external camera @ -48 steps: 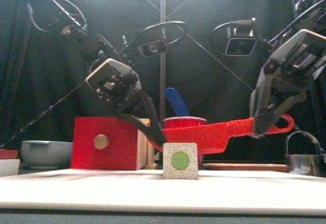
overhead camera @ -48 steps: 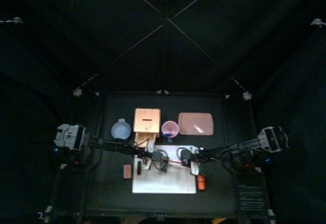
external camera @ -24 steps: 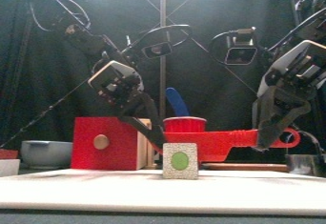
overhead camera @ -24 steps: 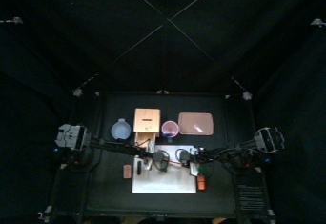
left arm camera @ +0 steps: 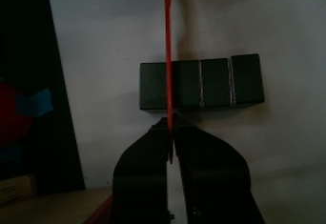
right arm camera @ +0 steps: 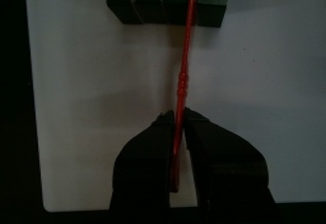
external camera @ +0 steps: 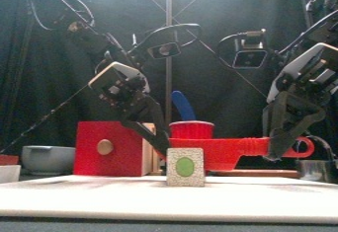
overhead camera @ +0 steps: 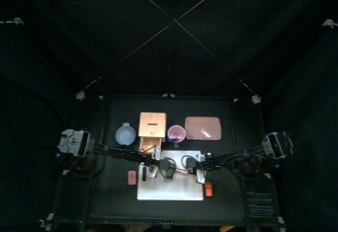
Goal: Place sushi on board then cut the sushi with the knife then place the pieces on the plate
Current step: Cut the sushi into 4 pieces
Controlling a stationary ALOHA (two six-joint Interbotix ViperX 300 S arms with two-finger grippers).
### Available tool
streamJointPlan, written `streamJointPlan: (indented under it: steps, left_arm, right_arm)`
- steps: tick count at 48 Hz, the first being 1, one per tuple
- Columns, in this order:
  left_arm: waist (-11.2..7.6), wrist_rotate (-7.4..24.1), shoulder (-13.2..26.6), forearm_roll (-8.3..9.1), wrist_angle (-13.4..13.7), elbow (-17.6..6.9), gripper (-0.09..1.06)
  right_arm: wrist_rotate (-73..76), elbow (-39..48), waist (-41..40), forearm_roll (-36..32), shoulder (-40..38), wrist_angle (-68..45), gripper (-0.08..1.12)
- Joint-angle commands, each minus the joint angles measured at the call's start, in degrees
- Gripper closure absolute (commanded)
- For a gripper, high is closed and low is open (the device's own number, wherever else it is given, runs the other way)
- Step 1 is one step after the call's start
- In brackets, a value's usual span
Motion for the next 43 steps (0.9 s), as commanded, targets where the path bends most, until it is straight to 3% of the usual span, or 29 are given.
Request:
streamJointPlan:
  steps: [1, 11, 21, 34, 43]
  left_arm:
    - [0.26, 0.09, 0.53, 0.26, 0.79, -0.35, 0.59]
    - [0.18, 0.0, 0.62, 0.35, 0.79, -0.79, 0.59]
    - [0.09, 0.0, -0.79, 1.76, 1.67, -2.11, 0.59]
    - [-1.58, -0.09, -4.48, 3.69, 3.78, -3.16, 0.59]
    - [-2.46, -0.18, -4.92, 3.69, 3.96, -3.08, 0.59]
  right_arm:
    - [-0.26, -1.05, 1.76, 0.26, 0.09, 0.09, 0.58]
    - [-0.35, -1.23, 1.85, 0.35, 0.44, 0.09, 0.58]
    - [-0.35, -2.55, 1.93, -0.09, -1.85, 0.97, 0.58]
    - [-0.44, -4.66, 2.29, -0.62, -8.0, 5.27, 0.58]
    - [-0.44, -4.75, 2.37, -0.62, -9.32, 5.45, 0.58]
